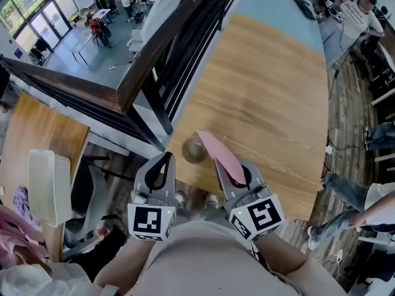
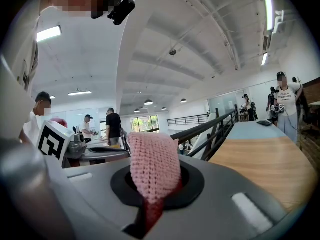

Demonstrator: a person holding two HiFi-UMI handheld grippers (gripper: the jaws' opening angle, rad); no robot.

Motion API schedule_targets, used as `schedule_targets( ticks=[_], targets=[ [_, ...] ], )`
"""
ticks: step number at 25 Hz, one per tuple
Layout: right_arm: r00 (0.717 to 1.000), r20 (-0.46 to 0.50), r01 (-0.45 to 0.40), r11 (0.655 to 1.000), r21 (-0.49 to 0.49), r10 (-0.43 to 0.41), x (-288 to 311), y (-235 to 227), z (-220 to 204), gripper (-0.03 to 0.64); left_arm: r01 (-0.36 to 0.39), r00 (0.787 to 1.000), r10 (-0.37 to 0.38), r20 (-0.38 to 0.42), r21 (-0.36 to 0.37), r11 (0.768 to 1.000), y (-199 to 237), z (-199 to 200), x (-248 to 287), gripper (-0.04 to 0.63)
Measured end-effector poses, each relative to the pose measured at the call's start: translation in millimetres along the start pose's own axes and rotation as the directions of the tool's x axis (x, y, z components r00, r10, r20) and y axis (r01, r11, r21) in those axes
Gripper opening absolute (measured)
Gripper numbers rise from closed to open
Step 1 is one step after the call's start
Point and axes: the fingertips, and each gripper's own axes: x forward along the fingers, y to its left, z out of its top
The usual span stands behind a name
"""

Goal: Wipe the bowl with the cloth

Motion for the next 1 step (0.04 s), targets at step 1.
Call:
schedule_targets(
  ticks=[1],
  targets=[
    [1.000,-0.001,0.000,1.000,0.000,0.000,0.5,-0.1,-0.9,0.014,0.001,1.000,-0.001,-0.002,-0.001,1.000,0.0,-1.1,0.4,0.003]
  ],
)
